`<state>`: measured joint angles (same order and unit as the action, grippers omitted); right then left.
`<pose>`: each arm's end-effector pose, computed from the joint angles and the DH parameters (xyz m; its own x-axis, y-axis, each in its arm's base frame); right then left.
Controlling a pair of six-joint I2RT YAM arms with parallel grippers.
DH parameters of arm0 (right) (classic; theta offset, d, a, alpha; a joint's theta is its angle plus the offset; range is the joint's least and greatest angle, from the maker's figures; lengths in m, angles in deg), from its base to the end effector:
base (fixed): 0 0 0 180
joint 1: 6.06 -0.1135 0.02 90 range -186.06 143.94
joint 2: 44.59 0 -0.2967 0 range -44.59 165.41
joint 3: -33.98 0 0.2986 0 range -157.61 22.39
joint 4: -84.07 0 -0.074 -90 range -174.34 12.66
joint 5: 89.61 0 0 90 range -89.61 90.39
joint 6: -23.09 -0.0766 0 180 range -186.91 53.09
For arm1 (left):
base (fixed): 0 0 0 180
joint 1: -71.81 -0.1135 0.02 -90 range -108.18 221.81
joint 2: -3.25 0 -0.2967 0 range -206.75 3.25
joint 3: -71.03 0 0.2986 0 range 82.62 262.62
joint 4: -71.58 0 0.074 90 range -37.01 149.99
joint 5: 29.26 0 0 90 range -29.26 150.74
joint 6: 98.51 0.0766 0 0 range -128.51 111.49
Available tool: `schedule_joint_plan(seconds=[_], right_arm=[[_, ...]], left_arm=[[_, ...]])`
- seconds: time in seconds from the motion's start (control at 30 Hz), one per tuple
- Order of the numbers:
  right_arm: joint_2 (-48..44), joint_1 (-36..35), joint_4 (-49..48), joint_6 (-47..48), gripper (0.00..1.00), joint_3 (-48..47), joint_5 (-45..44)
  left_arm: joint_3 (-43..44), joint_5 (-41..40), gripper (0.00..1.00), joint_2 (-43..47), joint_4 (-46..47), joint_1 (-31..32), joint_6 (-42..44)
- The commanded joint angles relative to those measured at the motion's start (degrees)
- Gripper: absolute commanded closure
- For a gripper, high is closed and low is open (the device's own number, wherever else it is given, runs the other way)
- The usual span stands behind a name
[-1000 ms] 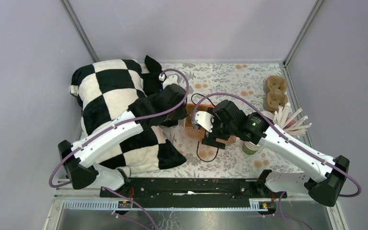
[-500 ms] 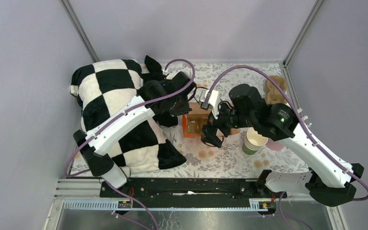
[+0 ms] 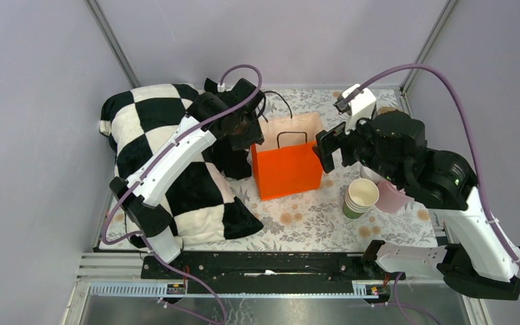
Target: Pack the takeout coffee
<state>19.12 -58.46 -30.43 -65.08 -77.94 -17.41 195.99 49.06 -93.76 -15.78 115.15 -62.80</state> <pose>0.1576 0.1663 0.5585 -0.1628 -0.2613 -0.9514 -0.5818 0.8043 -0.1213 0.2985 -0.2604 0.4197 -0.8503 -0.2909 -0.4385 -0.1598 0.9367 -0.3115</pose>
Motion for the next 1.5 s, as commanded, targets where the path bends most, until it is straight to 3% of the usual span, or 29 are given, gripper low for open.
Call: schedule_joint_plan(seconds=[0.0, 0.13, 0.33, 0.53, 0.77, 0.97, 1.17, 1.47], right_arm=[[-0.1, -0.2, 1.3, -4.4, 0.00, -0.1, -4.9], [0.4, -0.2, 1.6, -6.5, 0.00, -0.3, -6.8], [0.8, -0.2, 1.2, -7.3, 0.00, -0.6, -11.7], [1.6, -0.2, 4.3, -16.0, 0.00, -3.4, -25.1], [6.2, 1.0, 20.7, -23.2, 0.00, -6.1, -31.4], [7.4, 18.9, 23.4, -25.4, 0.01, -2.2, -19.0], [7.5, 35.5, 21.0, -24.2, 0.13, 5.2, -6.6], [12.6, 41.2, 17.0, -19.6, 0.39, 8.8, -12.0]], left_arm=[[7.6, 1.4, 0.45, 0.0, 1.9, -1.1, 3.7], [9.0, 0.2, 0.29, 2.1, 3.3, -1.4, 6.6], [4.5, -4.0, 0.21, 8.7, 5.4, -1.5, 10.8], [0.7, -8.3, 0.12, 14.3, 7.5, -1.9, 14.8], [-8.3, -6.2, 0.05, 20.8, 16.4, -2.0, 17.9], [-10.2, -2.8, 0.04, 22.0, 19.9, -2.1, 21.7], [-12.1, -1.9, 0.02, 23.4, 21.5, -2.2, 25.3], [-13.4, -1.8, 0.01, 25.1, 22.4, -2.3, 29.4]])
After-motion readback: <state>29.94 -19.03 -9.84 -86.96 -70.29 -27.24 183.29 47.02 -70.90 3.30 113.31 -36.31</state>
